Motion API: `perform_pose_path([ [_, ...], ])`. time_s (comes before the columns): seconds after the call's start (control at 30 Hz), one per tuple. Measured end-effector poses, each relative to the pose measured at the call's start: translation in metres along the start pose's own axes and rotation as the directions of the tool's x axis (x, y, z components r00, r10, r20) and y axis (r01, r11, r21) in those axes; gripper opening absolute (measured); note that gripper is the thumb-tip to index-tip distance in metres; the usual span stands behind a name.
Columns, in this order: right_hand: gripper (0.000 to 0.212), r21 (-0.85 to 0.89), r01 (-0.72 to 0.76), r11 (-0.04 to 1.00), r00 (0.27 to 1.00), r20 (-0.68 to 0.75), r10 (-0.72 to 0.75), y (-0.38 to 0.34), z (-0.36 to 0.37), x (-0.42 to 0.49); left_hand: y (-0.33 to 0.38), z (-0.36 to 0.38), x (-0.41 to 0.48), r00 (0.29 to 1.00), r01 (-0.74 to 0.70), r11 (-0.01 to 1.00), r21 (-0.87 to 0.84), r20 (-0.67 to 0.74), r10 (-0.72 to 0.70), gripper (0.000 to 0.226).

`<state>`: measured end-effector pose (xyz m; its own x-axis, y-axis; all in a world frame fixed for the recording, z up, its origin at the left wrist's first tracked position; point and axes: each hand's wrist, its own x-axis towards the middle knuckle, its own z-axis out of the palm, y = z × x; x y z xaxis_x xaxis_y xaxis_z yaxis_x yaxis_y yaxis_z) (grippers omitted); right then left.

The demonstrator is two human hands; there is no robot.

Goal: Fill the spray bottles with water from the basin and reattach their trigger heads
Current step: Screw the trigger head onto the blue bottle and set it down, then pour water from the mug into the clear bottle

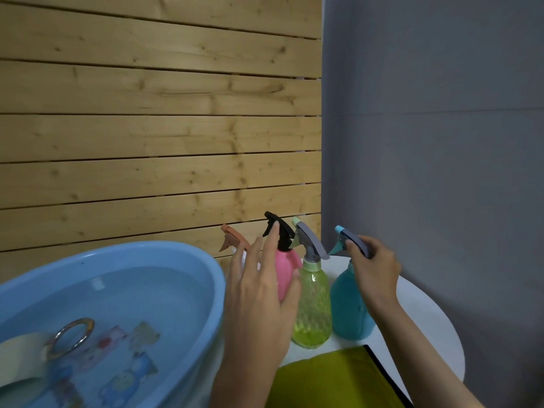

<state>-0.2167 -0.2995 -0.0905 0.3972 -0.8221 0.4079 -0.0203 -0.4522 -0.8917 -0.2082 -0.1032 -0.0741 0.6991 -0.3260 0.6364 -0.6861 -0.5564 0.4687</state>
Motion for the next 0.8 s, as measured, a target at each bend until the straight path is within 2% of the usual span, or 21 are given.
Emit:
perform_pose_path([
  [0.07, 0.033, -0.092, 0.088, 0.992, 0.995, -0.043, -0.092, -0.014, 0.002, -0.003, -0.003, -0.005, 0.003, 1.000, 0.012, 1.000, -0.005, -0.011, -0.012, 0.066],
  [0.17, 0.031, -0.147, 0.272, 0.951, 0.956, -0.070, -0.284, -0.046, 0.005, -0.012, -0.010, -0.009, 0.005, 0.999, 0.026, 1.000, -0.005, -0.025, -0.026, 0.067],
  [0.37, 0.023, -0.060, 0.512, 0.857, 0.857, 0.107, -0.504, -0.102, 0.031, -0.041, -0.027, -0.019, 0.008, 0.996, 0.064, 0.998, -0.008, -0.058, -0.064, 0.071],
  [0.53, 0.026, -0.075, 0.519, 0.852, 0.820, 0.326, -0.471, -0.119, 0.054, -0.055, -0.044, -0.036, 0.013, 0.990, 0.099, 0.995, 0.018, -0.107, -0.096, 0.069],
  [0.8, 0.021, -0.062, 0.384, 0.921, 0.763, 0.583, -0.279, -0.120, 0.089, -0.055, -0.068, -0.060, 0.011, 0.985, 0.135, 0.988, 0.077, -0.122, -0.125, 0.071],
])
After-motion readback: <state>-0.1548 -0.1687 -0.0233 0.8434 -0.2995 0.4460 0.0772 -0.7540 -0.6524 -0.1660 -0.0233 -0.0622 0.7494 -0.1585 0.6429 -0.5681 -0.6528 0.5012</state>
